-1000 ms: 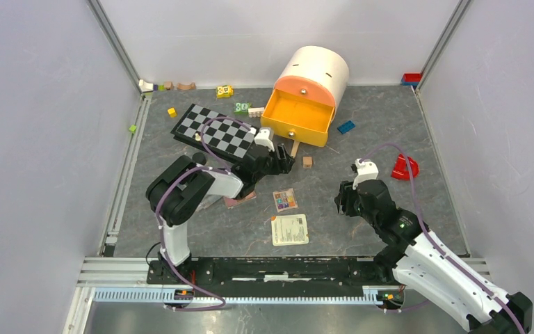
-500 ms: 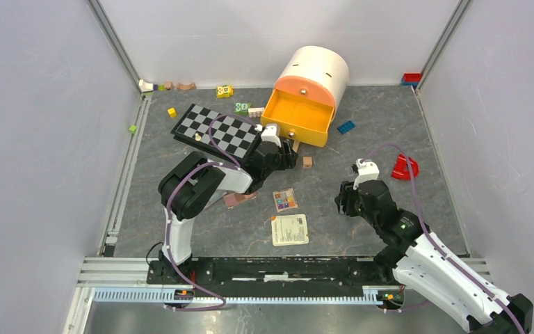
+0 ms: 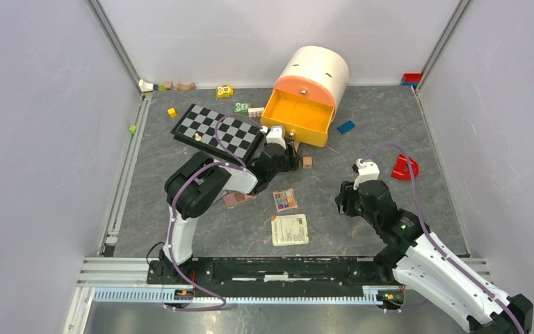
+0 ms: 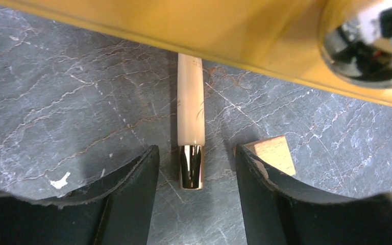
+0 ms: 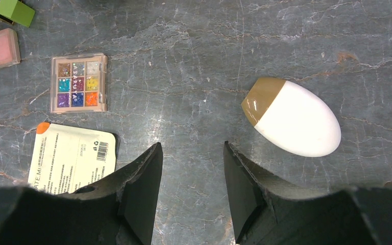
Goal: Organize the makeup
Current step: Pick up the makeup from the center of the board.
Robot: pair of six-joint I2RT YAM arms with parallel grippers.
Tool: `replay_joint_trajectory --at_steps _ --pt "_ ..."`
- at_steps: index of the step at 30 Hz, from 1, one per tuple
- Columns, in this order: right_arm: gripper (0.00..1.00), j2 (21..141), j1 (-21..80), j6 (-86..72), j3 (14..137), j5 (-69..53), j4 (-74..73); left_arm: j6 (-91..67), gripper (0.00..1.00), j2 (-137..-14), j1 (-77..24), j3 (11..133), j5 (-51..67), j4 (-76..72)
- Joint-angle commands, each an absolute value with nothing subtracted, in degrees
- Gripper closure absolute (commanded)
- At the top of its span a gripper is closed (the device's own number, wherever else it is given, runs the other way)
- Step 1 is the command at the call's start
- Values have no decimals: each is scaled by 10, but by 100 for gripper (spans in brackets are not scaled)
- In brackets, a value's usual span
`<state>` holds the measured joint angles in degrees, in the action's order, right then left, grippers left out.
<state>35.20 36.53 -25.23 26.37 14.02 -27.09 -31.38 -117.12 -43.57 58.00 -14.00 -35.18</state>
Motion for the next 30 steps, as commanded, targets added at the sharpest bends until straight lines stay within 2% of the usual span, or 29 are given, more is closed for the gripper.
replay_joint_trajectory --at_steps 1,18,25,30 --pt "46 346 367 -251 265 150 -269 -286 37 -1195 -443 599 -163 -344" --pt "46 349 367 -251 266 145 -265 -278 46 -1196 -462 635 -240 -212" --pt "46 349 367 -251 265 146 -265 -275 56 -1200 -466 640 -244 -199" --pt "46 349 367 -252 263 146 -263 -262 68 -1198 -466 632 -219 -214"
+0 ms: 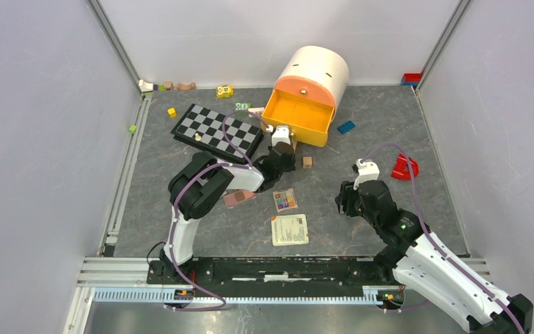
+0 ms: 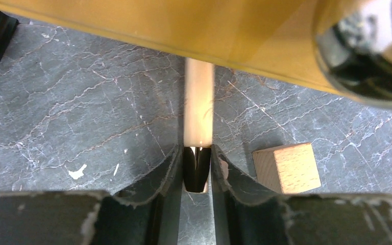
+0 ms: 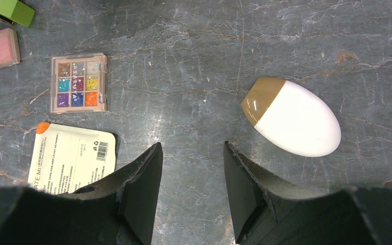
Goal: Organize the makeup
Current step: Pick up the makeup from the center of the board.
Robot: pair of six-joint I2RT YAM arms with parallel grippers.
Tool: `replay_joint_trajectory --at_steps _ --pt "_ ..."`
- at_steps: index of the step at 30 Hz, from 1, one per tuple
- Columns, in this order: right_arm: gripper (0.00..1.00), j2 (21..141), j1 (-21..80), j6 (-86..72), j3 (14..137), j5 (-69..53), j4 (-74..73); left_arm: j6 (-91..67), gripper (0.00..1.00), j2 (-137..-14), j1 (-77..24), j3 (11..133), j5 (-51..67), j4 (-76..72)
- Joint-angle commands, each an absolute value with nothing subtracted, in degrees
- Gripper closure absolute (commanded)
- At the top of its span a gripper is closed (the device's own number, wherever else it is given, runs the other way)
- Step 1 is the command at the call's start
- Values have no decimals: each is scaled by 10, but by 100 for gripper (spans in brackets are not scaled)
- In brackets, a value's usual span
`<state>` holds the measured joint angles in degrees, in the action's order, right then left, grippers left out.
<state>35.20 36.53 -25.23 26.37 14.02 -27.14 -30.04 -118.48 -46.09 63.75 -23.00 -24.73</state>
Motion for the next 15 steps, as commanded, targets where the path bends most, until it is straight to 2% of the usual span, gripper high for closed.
replay_joint_trajectory --at_steps 1,13,15 --pt "46 349 367 -252 263 145 -263 -259 72 -1195 -466 626 -208 -222" --pt "46 350 367 -254 256 145 -255 -263 88 -1101 -467 534 -176 -248" --pt "46 352 367 -256 253 141 -249 -266 97 -1078 -468 518 -167 -246"
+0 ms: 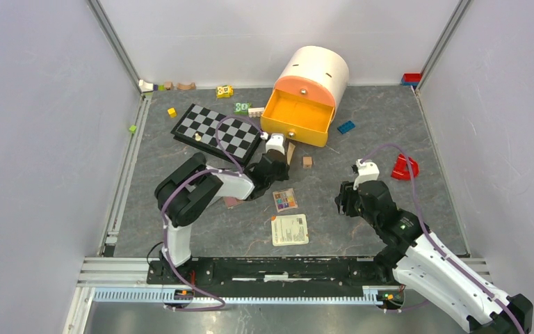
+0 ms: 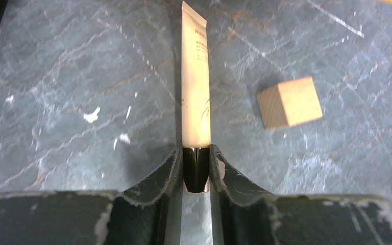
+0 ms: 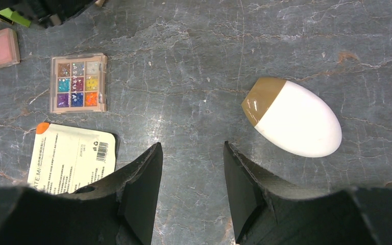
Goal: Organize the makeup
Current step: Pick up the makeup from the center of the board.
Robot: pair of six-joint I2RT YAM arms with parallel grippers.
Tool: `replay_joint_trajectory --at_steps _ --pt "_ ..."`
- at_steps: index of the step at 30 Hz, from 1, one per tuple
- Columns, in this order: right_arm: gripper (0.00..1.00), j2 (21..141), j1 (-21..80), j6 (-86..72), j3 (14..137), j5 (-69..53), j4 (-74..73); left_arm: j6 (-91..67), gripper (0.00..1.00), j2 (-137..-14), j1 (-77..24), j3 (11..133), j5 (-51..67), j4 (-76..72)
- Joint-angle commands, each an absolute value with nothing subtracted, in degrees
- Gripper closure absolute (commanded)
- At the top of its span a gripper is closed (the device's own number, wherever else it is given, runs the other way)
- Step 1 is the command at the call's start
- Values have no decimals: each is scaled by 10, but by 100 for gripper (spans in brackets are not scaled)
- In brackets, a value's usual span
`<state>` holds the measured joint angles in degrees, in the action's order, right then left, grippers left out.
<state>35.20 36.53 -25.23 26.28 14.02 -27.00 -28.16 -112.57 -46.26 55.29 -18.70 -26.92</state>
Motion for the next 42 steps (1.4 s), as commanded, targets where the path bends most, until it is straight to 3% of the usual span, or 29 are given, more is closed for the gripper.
replay_joint_trajectory --at_steps 1,11,26,30,37,42 --pt "46 353 367 -256 253 140 -248 -267 97 -1065 -469 512 -163 -242" --pt "46 367 367 -253 252 140 -235 -287 98 -905 -495 430 -148 -161" --pt "46 352 367 -261 261 191 -224 -265 98 -578 -525 428 -174 105" --pt "46 349 367 -263 267 198 -224 -245 98 -584 -524 497 -185 152" --pt "46 340 367 -272 277 198 -244 -256 98 -698 -515 690 -238 293" --pt "46 321 367 -278 276 204 -258 -266 98 -752 -455 761 -137 310"
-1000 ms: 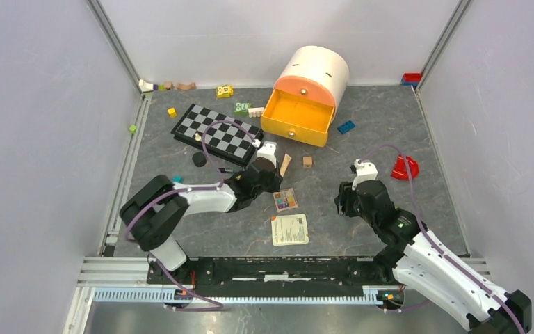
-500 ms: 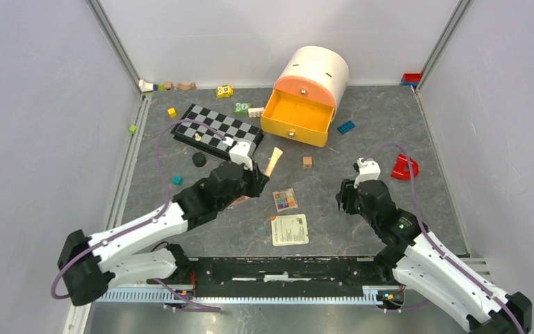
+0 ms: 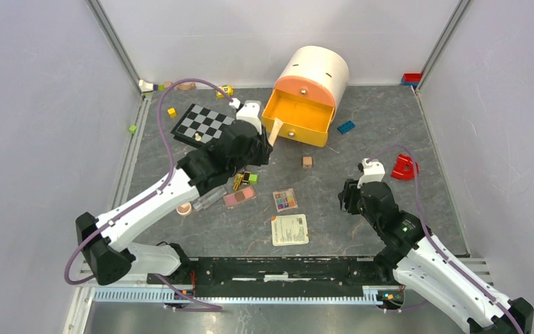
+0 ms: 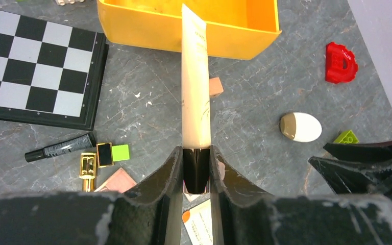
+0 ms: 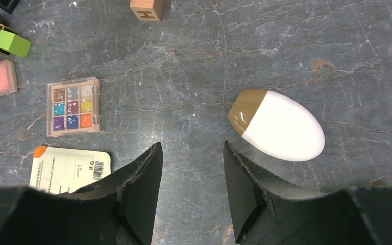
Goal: Organize the makeup
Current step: Pick up the makeup from the center of the board, then place the makeup in the drawer.
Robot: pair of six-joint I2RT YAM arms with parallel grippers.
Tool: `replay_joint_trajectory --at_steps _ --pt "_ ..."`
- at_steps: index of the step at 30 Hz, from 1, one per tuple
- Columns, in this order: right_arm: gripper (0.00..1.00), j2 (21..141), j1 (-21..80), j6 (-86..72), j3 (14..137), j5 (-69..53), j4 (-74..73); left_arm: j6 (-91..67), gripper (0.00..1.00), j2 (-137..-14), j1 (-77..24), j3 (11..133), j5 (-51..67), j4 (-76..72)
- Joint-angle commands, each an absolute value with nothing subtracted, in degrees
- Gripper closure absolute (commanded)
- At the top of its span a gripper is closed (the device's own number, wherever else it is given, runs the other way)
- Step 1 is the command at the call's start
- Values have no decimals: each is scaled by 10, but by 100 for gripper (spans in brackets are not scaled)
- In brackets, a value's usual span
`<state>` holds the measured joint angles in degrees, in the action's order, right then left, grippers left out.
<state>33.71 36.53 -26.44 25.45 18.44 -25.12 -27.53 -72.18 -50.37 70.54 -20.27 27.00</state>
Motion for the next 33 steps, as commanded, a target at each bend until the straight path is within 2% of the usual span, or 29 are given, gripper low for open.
replay_joint_trajectory --at_steps 1,5,9,20,33 --pt "46 317 367 -280 276 204 -260 -277 98 -763 -436 769 -107 309" --pt "46 306 367 -282 272 208 -265 -312 98 -809 -350 793 35 282" --pt "46 302 367 -281 273 209 -269 -312 98 -871 -315 856 87 283" --pt "46 294 367 -281 269 216 -276 -285 98 -1030 -309 1076 73 387" --pt "46 288 367 -274 272 225 -286 -305 98 -1136 -304 1155 72 407"
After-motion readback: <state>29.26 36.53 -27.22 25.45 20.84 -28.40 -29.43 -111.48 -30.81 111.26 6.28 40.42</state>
